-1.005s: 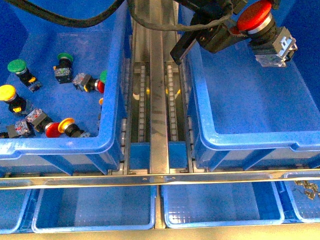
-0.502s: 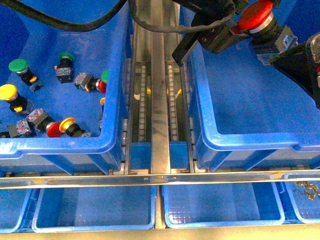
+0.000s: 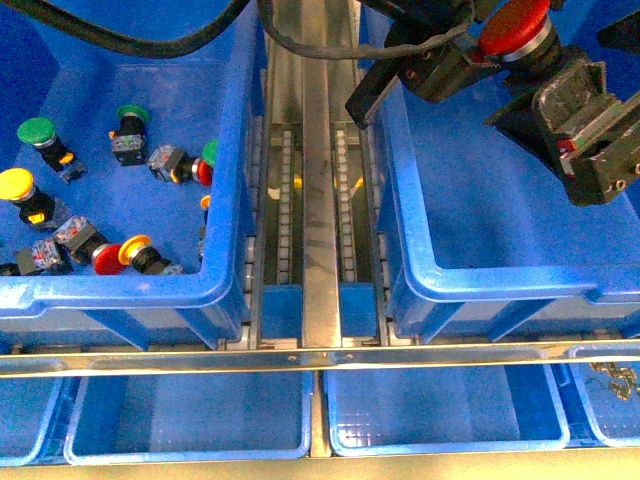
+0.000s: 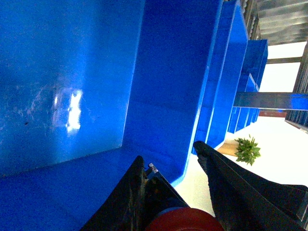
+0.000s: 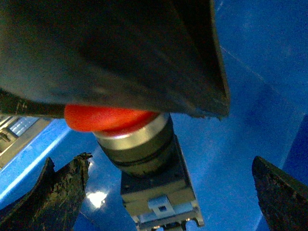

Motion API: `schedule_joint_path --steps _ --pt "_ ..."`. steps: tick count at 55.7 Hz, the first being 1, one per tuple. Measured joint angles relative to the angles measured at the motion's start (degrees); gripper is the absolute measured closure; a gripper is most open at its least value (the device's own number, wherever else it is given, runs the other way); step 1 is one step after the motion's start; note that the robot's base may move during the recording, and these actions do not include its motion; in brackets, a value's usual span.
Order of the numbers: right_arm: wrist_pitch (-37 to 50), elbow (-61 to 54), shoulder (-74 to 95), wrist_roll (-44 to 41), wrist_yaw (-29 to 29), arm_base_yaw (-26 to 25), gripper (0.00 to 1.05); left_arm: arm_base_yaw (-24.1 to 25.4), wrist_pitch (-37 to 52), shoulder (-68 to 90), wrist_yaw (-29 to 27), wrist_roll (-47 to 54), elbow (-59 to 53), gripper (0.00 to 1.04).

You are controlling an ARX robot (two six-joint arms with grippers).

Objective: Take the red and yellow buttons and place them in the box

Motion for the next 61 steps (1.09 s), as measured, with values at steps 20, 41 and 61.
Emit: schedule_joint_path --steps 20,41,61 --pt "-2.71 1.64 1.38 -2.56 -1.77 2.16 0.33 0.00 -0.02 0.00 -0.02 0.02 0.00 0.73" --pt "-2.80 1.66 1.38 -4.24 0.24 2.16 0.78 0.02 -0.13 0.00 -0.11 1.07 -0.02 0.73" --pt "-2.67 1.20 0.52 -1.68 -1.53 2.29 0.79 0.31 3.39 -0.68 -1.81 1.84 -0.50 0.47"
